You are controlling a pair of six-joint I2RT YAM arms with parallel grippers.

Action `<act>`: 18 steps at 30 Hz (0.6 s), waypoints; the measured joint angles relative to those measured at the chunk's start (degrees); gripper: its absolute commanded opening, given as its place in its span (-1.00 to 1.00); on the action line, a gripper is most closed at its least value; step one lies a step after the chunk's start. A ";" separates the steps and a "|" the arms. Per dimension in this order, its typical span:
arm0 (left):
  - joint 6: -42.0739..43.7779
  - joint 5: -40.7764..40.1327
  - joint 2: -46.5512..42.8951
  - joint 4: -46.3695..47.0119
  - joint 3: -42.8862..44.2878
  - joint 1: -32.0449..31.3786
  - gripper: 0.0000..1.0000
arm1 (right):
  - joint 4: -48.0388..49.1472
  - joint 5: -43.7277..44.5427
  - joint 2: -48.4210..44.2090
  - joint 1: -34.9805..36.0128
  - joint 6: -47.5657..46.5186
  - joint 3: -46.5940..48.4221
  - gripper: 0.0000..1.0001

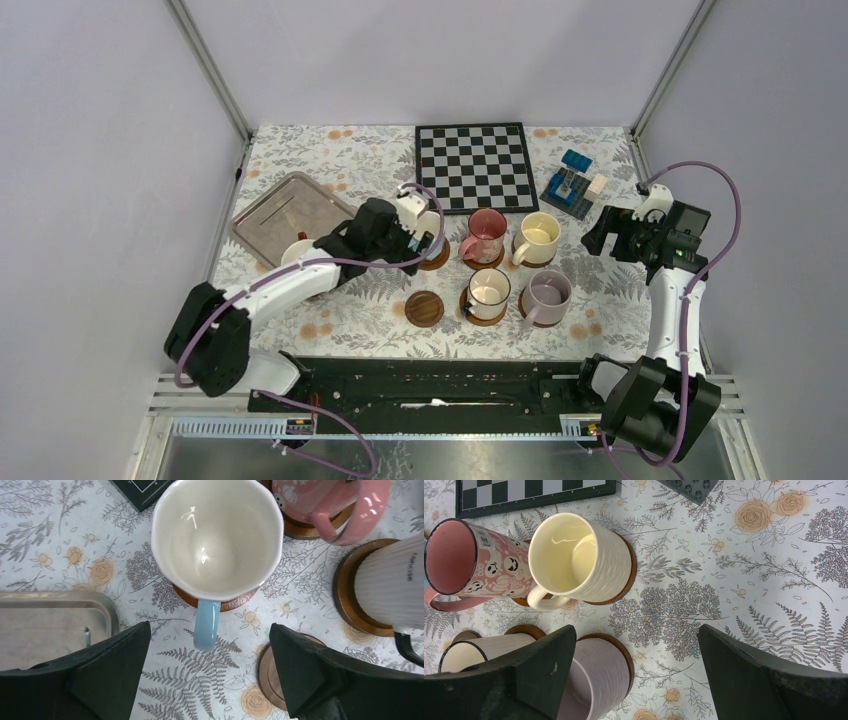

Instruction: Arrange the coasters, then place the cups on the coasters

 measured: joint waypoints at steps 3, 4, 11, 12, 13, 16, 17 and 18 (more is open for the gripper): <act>0.07 0.17 -3.58 -3.34 0.35 0.66 0.98 | 0.00 0.00 0.00 0.00 -0.02 0.00 0.97; 0.31 0.59 -4.31 -5.03 0.79 1.16 0.98 | 0.00 0.00 0.00 0.00 -0.02 0.00 0.97; 4.79 6.10 -6.62 -14.84 6.88 15.43 0.83 | 0.00 -0.04 0.00 0.00 -0.02 0.00 0.97; 5.95 6.80 -6.62 -15.91 8.13 18.53 0.73 | -0.02 -0.07 0.00 0.00 -0.02 0.00 0.97; 6.80 7.43 -6.47 -16.68 9.09 20.83 0.63 | 0.00 -0.07 0.00 0.00 -0.02 0.00 0.97; 10.38 10.36 -4.09 -20.50 14.03 29.00 0.28 | 0.00 -0.09 -0.02 0.00 -0.02 0.00 0.97; 11.80 11.26 -2.62 -21.40 15.96 31.52 0.18 | -0.02 -0.11 -0.02 0.00 -0.02 0.00 0.97; 12.39 11.74 -1.51 -21.81 17.00 33.05 0.08 | 0.00 -0.11 -0.02 0.00 0.00 0.00 0.97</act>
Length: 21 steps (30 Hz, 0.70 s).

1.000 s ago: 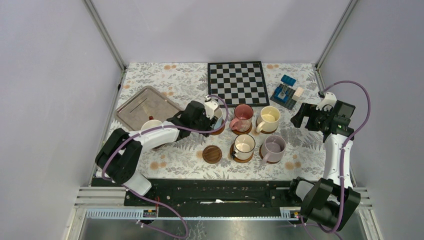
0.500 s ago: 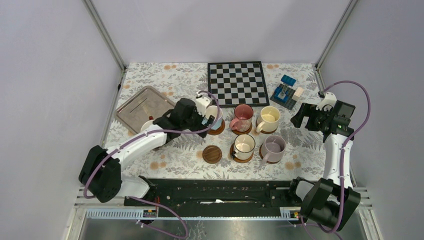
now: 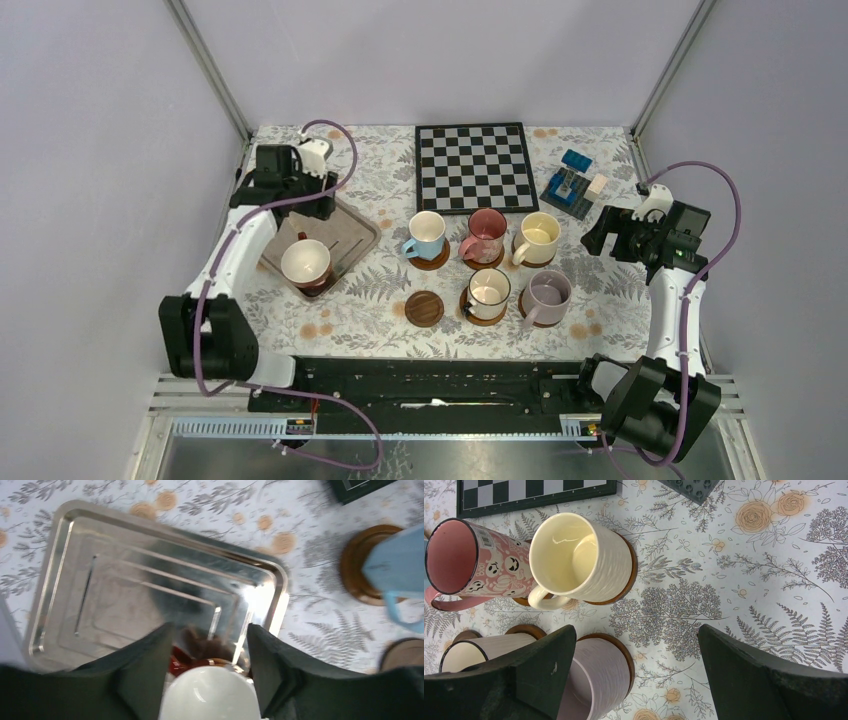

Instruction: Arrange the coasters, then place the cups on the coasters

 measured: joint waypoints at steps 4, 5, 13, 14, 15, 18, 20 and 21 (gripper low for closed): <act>2.91 2.21 4.90 -1.75 2.43 4.83 -0.30 | -0.02 -0.22 0.00 0.00 0.00 0.00 0.97; 3.48 2.80 6.32 -2.27 2.84 5.75 -0.35 | -0.02 -0.22 0.00 0.00 0.00 0.00 0.97; 5.77 6.32 16.61 -5.27 5.79 10.67 -0.68 | -0.04 -0.20 -0.22 0.00 -0.04 0.00 0.97; 6.19 6.47 17.57 -5.64 6.05 11.26 -0.71 | -0.04 -0.20 -0.24 0.00 -0.04 0.00 0.97; 6.62 6.54 18.16 -5.88 6.05 11.74 -0.75 | -0.04 -0.20 -0.24 0.00 -0.04 0.00 0.97; 8.04 6.84 19.06 -7.28 6.05 13.22 -0.82 | -0.04 -0.20 -0.24 0.00 -0.07 0.00 0.97; 9.29 7.32 19.15 -8.20 6.05 14.32 -0.84 | -0.04 -0.20 -0.24 0.00 -0.07 0.00 0.97; 9.86 7.58 19.15 -8.46 6.03 14.82 -0.84 | -0.04 -0.20 -0.24 0.00 -0.07 0.00 0.97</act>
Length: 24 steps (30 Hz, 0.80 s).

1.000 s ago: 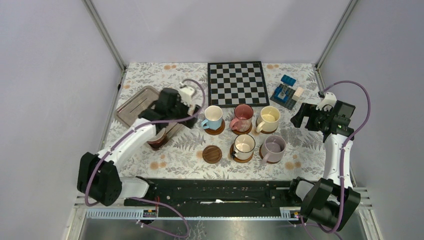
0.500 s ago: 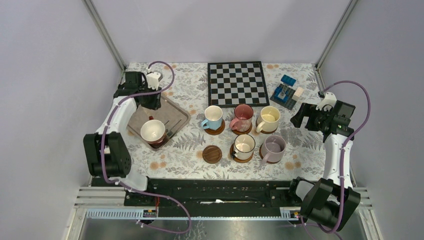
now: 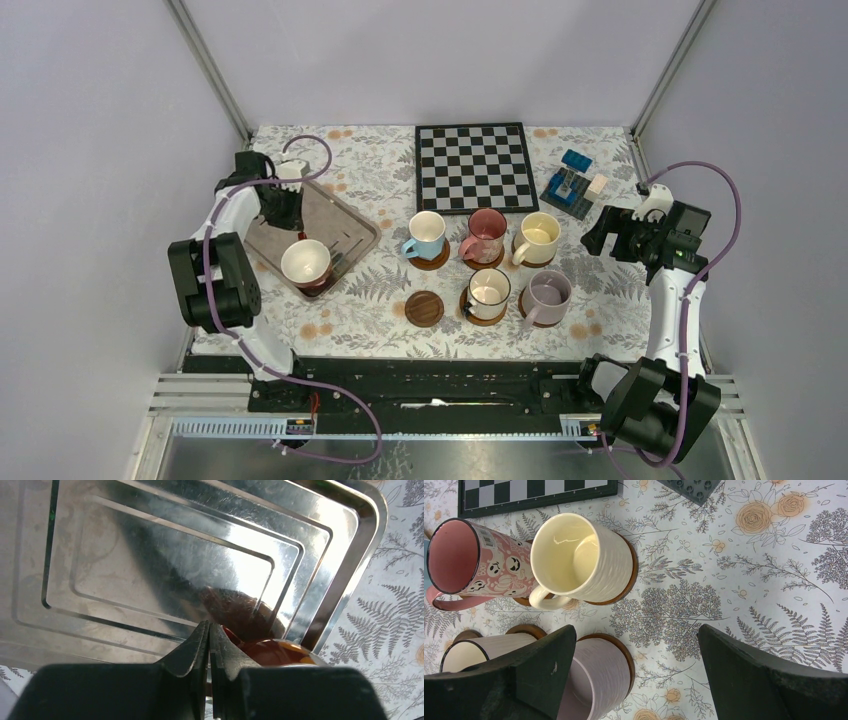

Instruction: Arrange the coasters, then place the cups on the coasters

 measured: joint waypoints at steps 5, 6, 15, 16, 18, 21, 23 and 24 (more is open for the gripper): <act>2.80 1.57 -0.46 -0.55 -1.27 2.21 -0.86 | 0.02 -0.04 0.04 0.00 0.02 0.00 0.97; 3.37 1.73 -1.01 -0.55 -2.10 2.58 -0.86 | 0.02 -0.04 0.04 0.00 0.02 0.00 0.97; 5.62 1.55 -5.57 -2.60 -8.83 3.93 -0.51 | 0.04 -0.13 0.24 0.00 0.02 -0.04 0.97; 5.53 1.38 -5.57 -2.58 -8.90 4.22 -0.33 | 0.02 -0.13 0.28 0.00 0.02 -0.04 0.97; 6.16 1.01 -5.62 -2.36 -8.81 4.98 0.14 | 0.02 -0.13 0.33 0.00 0.00 -0.04 0.97; 11.30 0.96 -5.70 -3.74 -7.50 6.47 0.64 | 0.02 -0.13 0.33 0.00 0.00 -0.04 0.97; 17.11 1.36 -6.56 -5.35 -6.82 7.30 0.74 | 0.04 -0.15 0.33 0.00 -0.02 -0.04 0.97; 21.03 1.49 -7.56 -6.25 -6.75 7.50 0.74 | 0.04 -0.17 0.33 0.00 -0.02 -0.07 0.97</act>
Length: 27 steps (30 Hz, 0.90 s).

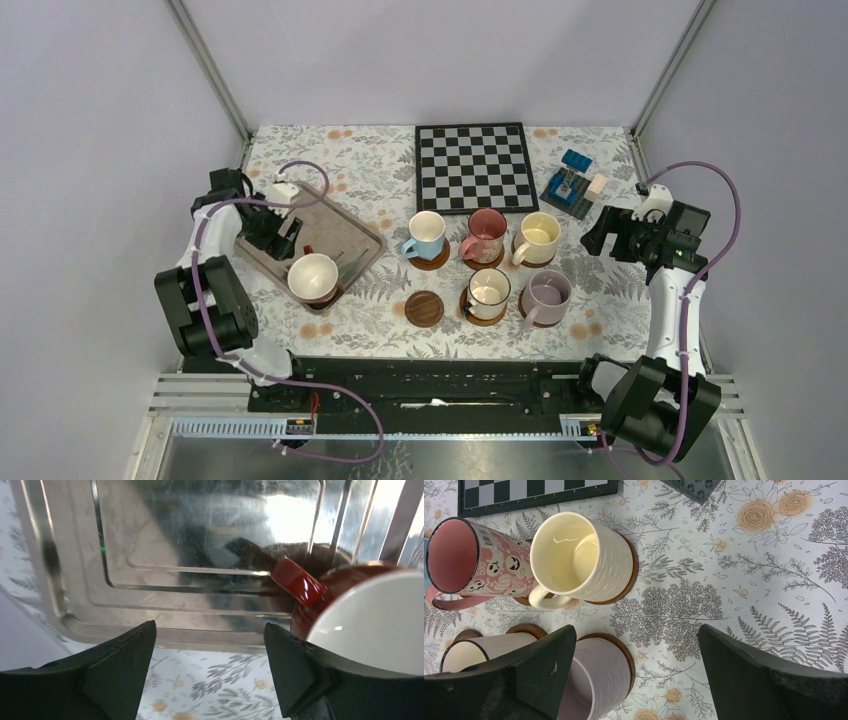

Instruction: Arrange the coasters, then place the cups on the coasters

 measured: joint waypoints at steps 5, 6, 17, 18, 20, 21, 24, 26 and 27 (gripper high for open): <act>17.79 0.07 -3.04 -4.59 0.57 -0.13 0.69 | 0.02 -0.04 0.00 0.00 0.02 -0.04 0.97; 20.11 0.13 -2.69 -5.64 1.27 -0.15 0.64 | 0.02 -0.04 0.00 0.00 0.02 -0.04 0.97; 43.36 3.72 2.47 -15.19 9.73 -2.54 0.48 | 0.00 -0.04 0.00 0.00 0.00 -0.04 0.97; 47.10 2.93 1.92 -15.93 8.15 -3.19 0.50 | 0.00 -0.04 0.00 0.00 0.00 -0.04 0.97; 54.31 1.92 1.18 -17.62 5.25 -4.31 0.52 | 0.02 -0.04 0.00 0.00 0.00 -0.04 0.97; 56.96 1.70 1.05 -18.25 4.50 -4.50 0.53 | 0.02 -0.07 0.00 0.00 0.02 -0.04 0.97; 64.65 0.98 0.87 -19.37 3.23 -4.61 0.54 | 0.02 -0.09 0.02 0.00 0.04 -0.04 0.97; 67.73 0.42 0.83 -19.32 3.13 -4.92 0.55 | 0.02 -0.11 0.02 0.00 0.04 -0.04 0.97; 68.70 0.20 0.79 -19.23 3.04 -5.20 0.56 | 0.02 -0.09 0.02 0.00 0.04 -0.04 0.97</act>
